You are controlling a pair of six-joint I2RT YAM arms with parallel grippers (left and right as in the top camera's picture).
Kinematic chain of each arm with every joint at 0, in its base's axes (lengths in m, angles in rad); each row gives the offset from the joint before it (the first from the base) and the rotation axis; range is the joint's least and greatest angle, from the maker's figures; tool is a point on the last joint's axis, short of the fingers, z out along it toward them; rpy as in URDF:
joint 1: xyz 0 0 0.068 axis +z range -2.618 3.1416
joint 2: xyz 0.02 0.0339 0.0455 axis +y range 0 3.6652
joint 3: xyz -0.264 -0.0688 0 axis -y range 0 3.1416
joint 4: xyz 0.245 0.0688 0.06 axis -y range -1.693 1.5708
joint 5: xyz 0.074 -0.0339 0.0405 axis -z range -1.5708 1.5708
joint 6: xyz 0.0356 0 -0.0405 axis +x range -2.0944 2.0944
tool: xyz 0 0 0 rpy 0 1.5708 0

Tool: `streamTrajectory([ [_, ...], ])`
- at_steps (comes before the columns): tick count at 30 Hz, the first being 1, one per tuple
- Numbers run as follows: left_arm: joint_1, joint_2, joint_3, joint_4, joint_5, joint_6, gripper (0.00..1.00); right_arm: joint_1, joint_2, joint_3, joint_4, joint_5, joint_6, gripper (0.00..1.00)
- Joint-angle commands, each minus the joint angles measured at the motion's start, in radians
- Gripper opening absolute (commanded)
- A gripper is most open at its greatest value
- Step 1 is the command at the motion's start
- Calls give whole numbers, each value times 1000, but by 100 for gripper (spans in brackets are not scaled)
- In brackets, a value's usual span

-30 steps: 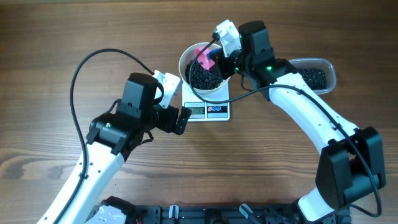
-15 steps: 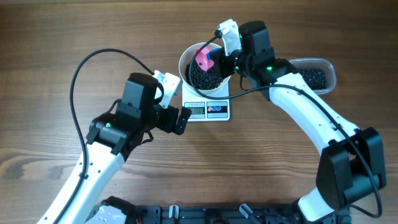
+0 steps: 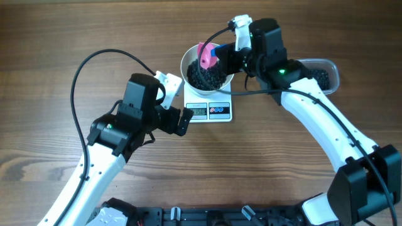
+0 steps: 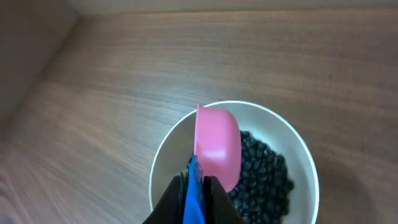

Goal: Scoop item into bowl and weigh 150g on scale

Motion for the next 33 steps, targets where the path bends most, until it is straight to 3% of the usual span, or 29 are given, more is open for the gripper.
streamTrajectory([
  [1, -5, 2, -5, 3, 15, 1, 100, -30, -18, 18, 4, -82, 102, 4],
  [25, -5, 2, -5, 3, 15, 2, 100, -185, -146, 18, -47, -53, 55, 4],
  [30, -5, 2, -5, 3, 15, 2, 100, -257, -232, 18, -180, 130, 37, 4],
  [33, -5, 2, -5, 3, 15, 1, 100, -318, -301, 18, -277, 138, -41, 4],
])
